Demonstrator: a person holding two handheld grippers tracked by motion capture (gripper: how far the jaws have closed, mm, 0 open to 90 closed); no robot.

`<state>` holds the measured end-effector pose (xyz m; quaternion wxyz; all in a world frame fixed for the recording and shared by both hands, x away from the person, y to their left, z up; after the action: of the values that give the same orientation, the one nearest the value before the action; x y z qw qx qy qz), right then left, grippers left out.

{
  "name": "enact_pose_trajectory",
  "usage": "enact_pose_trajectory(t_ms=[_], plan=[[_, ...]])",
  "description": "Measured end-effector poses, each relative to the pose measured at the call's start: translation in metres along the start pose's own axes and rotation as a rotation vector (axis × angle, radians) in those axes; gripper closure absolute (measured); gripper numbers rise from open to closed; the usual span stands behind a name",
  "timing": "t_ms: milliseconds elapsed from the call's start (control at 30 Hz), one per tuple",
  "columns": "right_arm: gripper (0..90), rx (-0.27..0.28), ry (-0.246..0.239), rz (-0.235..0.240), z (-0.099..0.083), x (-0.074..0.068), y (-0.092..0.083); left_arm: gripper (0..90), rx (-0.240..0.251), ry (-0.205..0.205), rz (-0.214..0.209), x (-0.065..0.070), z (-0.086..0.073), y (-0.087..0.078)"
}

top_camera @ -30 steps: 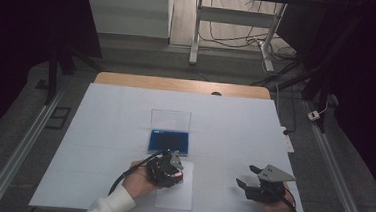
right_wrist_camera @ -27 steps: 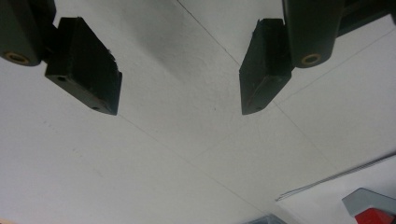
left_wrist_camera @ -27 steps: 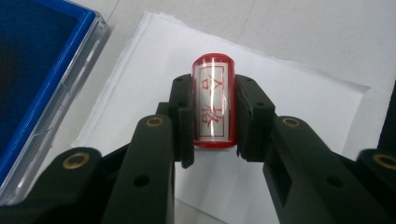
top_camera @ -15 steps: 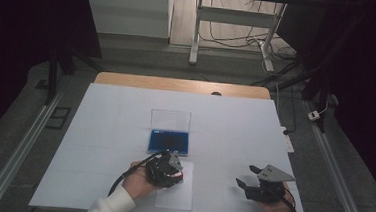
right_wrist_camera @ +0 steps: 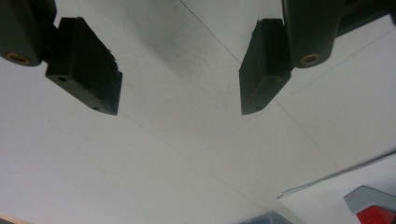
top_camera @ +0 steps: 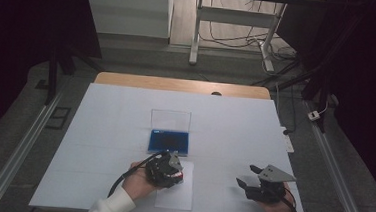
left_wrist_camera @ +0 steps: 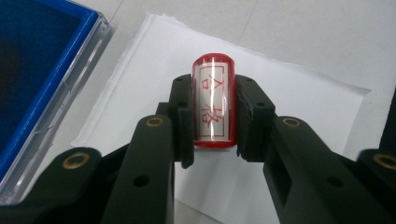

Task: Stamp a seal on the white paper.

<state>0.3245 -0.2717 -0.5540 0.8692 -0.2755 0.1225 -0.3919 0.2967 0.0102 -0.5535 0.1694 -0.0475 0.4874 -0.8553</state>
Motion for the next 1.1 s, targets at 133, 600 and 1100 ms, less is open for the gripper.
enact_pose_trajectory(t_ms=[133, 600, 1100], plan=[[29.6, -0.004, 0.000, -0.003, 0.000, 0.001, 0.000, 70.5, 0.018, -0.006, -0.009, -0.001, 0.000, -0.004], [29.6, -0.003, 0.002, -0.006, -0.001, 0.002, -0.002, 70.2, 0.095, -0.037, -0.012, -0.007, 0.001, -0.015], [29.6, 0.003, 0.004, -0.003, 0.000, 0.002, -0.002, 70.2, 0.234, -0.111, -0.004, -0.024, -0.003, -0.053]])
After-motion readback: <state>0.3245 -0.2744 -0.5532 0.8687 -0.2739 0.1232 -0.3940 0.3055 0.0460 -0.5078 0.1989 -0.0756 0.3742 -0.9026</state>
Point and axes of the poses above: each handheld gripper's, and its own axes: y roughly forward along the jaws, z roughly out of its top, x roughly to its right, the point moved 7 cm from there along y, roughly forward along the jaws, and after that the axes turned 9 degrees about y, right-handed, at the moved point
